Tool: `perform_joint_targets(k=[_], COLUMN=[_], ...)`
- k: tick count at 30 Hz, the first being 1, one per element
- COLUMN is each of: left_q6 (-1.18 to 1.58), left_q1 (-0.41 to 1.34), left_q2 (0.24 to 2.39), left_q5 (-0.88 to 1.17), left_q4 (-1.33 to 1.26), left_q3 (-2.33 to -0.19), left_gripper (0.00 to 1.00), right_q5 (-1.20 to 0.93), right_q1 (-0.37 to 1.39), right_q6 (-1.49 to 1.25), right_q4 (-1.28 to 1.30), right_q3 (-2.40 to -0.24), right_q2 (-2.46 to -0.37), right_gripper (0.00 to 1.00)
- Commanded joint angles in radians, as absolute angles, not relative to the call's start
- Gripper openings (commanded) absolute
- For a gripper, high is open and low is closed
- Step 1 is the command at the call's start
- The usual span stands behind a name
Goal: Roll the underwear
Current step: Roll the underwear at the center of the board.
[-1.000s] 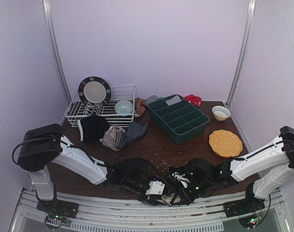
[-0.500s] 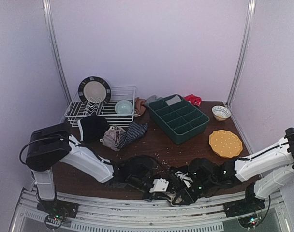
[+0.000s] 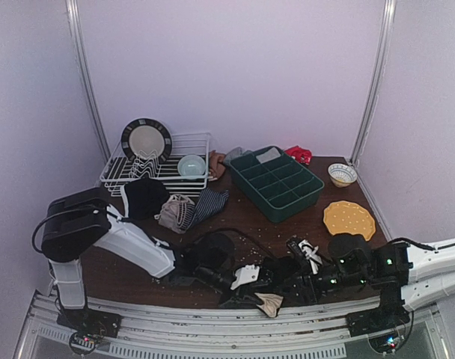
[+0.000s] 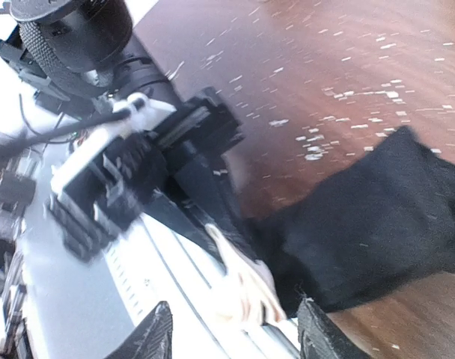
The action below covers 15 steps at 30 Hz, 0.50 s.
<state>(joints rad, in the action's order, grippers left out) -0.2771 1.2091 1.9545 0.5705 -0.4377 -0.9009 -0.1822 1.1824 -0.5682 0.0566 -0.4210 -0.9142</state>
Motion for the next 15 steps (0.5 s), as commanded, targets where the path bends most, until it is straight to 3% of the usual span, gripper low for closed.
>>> perform_joint_targets(k=[1, 8, 15], left_q6=[-0.116, 0.081, 0.108], left_q1=[1.178, 1.113, 1.091], left_q2=[1.976, 2.072, 2.172], left_q5=[0.672, 0.856, 0.878], left_q4=[-0.409, -0.173, 0.069], left_q3=[-0.957, -1.162, -1.349], left_gripper=[0.00, 0.00, 0.00], right_q5=[-0.031, -0.017, 0.067], right_q1=[1.193, 1.212, 1.248], right_q6=[-0.592, -0.576, -0.550], right_q4=[0.097, 0.020, 0.049], right_q3=[-0.351, -0.326, -0.346], right_q2=[-0.843, -0.888, -0.899], right_gripper=[0.55, 0.54, 0.55])
